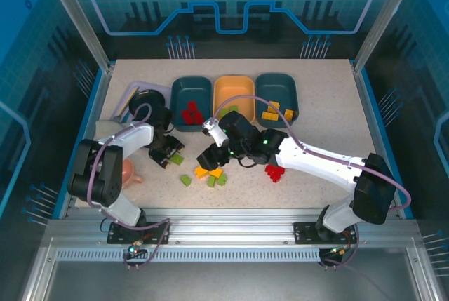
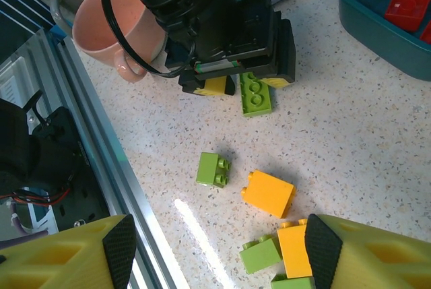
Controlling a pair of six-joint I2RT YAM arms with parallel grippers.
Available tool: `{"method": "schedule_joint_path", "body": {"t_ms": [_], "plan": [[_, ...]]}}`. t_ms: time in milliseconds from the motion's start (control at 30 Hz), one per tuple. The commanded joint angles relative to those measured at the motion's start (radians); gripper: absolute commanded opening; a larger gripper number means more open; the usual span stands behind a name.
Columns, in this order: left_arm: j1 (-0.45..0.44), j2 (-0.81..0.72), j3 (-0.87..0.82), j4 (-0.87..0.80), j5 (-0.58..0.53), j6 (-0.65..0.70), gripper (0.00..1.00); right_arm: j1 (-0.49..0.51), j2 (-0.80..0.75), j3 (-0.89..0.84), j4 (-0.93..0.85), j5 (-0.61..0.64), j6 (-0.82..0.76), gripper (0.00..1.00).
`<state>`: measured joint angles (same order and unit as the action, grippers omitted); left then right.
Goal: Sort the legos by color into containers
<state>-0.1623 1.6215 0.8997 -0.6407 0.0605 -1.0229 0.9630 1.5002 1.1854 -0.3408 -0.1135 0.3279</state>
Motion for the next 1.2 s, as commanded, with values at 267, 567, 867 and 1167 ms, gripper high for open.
{"method": "schedule_joint_path", "body": {"t_ms": [267,567,867,1167], "plan": [[0.007,0.056,0.006,0.036,-0.002,-0.011,0.41,-0.010,0.025,0.045,-0.018,-0.011,0.018,0.70],[0.001,0.039,-0.038,0.094,0.001,0.010,0.35,-0.028,0.016,0.046,-0.018,-0.019,0.044,0.69],[-0.127,-0.163,0.164,-0.146,-0.056,0.075,0.34,-0.164,-0.098,0.048,0.029,0.023,0.136,0.69],[-0.219,0.058,0.531,-0.090,0.023,0.204,0.34,-0.340,-0.111,0.055,0.105,0.090,0.305,0.70]]}}
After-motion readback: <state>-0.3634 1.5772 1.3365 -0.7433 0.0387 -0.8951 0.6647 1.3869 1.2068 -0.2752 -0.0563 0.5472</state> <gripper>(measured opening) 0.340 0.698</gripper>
